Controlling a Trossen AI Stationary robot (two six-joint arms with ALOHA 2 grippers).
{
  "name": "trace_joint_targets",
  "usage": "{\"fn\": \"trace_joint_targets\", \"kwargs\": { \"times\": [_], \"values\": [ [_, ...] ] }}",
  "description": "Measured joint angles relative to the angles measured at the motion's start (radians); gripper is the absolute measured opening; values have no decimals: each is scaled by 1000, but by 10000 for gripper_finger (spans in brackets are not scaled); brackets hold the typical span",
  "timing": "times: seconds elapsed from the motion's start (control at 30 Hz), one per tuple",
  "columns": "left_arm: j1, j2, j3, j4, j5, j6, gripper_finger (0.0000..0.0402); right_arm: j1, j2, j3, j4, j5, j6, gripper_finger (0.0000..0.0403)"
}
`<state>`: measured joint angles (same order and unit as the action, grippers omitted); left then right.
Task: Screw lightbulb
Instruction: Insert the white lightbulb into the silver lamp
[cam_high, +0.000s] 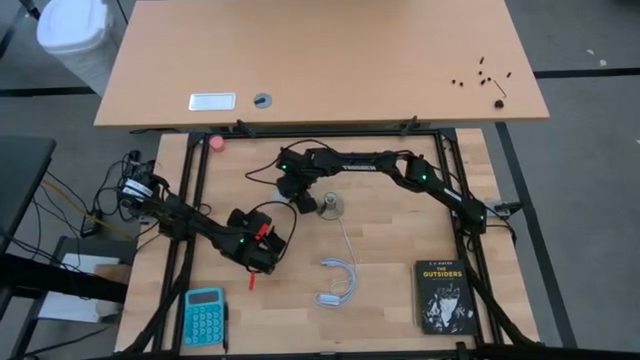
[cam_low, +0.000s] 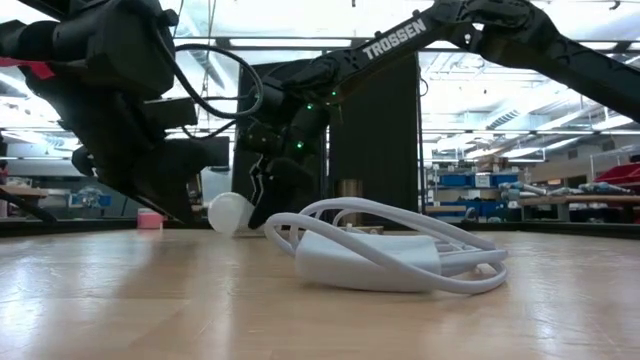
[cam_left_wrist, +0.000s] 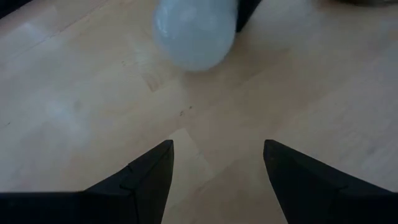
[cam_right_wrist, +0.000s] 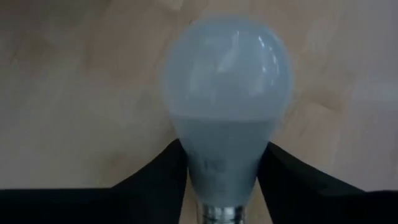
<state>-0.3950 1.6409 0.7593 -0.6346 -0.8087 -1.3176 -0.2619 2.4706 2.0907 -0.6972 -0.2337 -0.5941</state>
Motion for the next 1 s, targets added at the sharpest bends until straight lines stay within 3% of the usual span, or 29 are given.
{"fn": "trace_joint_targets", "kwargs": {
  "times": [0.17, 0.27, 0.47, 0.53, 0.73, 1.0],
  "values": [
    [0, 0, 0, 3, -5, 0, 254, 0, 0, 0, -30, -1, 0, 144],
    [0, 0, 0, 2, -5, 0, 254, 0, 0, 0, -45, -25, 3, 143],
    [0, 0, 0, 2, -5, -1, 254, 17, 0, 0, -47, -29, 1, 197],
    [0, 0, 0, 3, -5, -1, 254, 26, -1, -14, -36, -26, -4, 199],
    [0, 0, 0, 4, -5, -1, 254, 44, -8, -55, -31, 16, -23, 139],
    [0, 0, 0, 15, -5, -1, 254, 30, -78, -66, -138, 65, 43, 139]
  ]
}}
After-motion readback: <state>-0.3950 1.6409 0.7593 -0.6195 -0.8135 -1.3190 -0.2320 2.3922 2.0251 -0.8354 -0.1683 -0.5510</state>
